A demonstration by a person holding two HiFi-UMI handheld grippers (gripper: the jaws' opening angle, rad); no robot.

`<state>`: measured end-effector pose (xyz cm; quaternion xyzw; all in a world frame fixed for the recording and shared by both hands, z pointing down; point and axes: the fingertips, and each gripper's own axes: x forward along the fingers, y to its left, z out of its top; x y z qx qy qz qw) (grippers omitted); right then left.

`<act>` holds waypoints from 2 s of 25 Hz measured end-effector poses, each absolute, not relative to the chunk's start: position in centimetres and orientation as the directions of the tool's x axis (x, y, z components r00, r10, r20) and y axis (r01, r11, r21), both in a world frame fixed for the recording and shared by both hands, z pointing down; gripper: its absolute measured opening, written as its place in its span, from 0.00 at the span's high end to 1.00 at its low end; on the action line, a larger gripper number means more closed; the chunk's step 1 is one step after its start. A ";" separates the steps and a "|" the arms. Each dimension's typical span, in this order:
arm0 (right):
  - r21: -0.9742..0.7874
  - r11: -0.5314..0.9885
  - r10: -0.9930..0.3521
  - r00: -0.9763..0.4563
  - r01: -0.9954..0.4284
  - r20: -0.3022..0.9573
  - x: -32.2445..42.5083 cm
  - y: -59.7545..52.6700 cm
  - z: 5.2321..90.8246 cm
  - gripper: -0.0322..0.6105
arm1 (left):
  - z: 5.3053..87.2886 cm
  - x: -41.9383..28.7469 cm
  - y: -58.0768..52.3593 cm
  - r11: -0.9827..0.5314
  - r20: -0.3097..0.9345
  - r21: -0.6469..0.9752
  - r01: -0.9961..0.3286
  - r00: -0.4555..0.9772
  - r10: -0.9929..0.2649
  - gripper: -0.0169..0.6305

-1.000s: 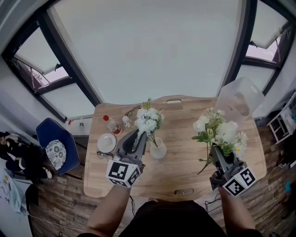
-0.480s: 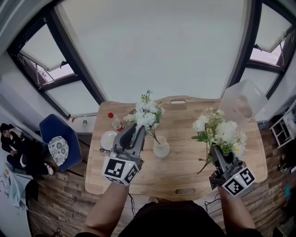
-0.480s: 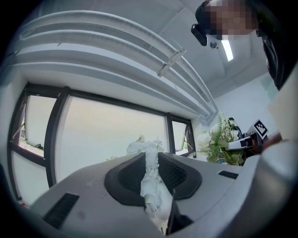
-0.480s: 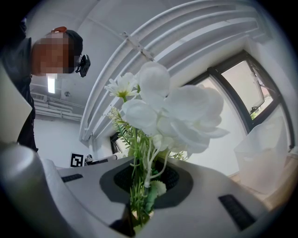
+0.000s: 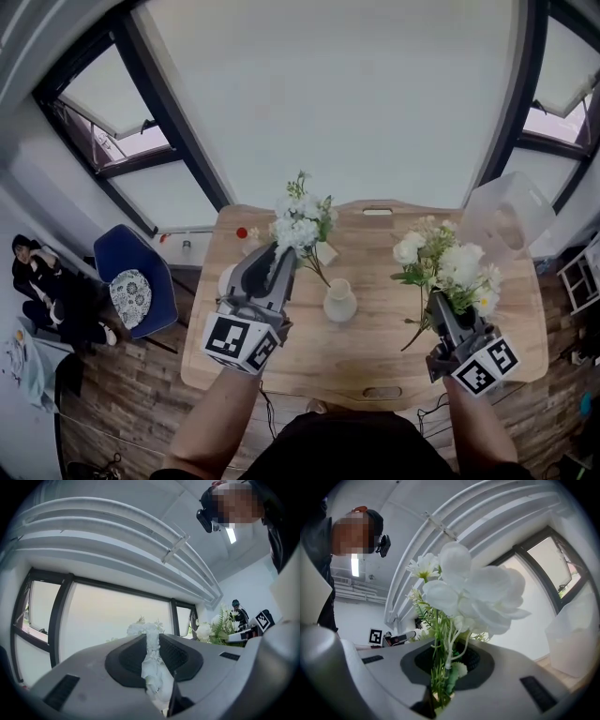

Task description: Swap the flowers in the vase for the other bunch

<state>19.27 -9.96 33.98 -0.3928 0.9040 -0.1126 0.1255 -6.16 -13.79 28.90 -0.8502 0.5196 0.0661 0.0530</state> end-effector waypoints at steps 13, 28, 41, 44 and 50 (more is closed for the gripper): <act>-0.295 0.736 -0.666 -0.729 -0.610 -0.155 14.2 -12.0 33.1 0.84 | 26.2 -11.3 -11.1 -0.370 -0.210 -0.004 -0.929 0.362 -0.908 0.85; -0.251 0.808 -0.579 -0.797 -0.533 -0.170 8.4 -13.9 31.9 0.84 | 31.1 -17.6 -7.0 -0.222 -0.121 0.021 -0.975 0.218 -0.969 0.85; -0.218 0.831 -0.546 -0.824 -0.511 -0.150 4.5 -15.8 31.5 0.84 | 34.9 -18.7 -5.1 -0.198 -0.072 0.039 -0.979 0.195 -0.978 0.85; -0.205 0.835 -0.541 -0.829 -0.510 -0.144 3.8 -16.2 31.4 0.84 | 35.9 -18.9 -4.8 -0.196 -0.058 0.051 -0.979 0.193 -0.980 0.85; -0.193 0.839 -0.537 -0.832 -0.509 -0.141 2.7 -17.7 31.4 0.84 | 37.4 -19.1 -5.1 -0.198 -0.033 0.052 -0.979 0.197 -0.980 0.85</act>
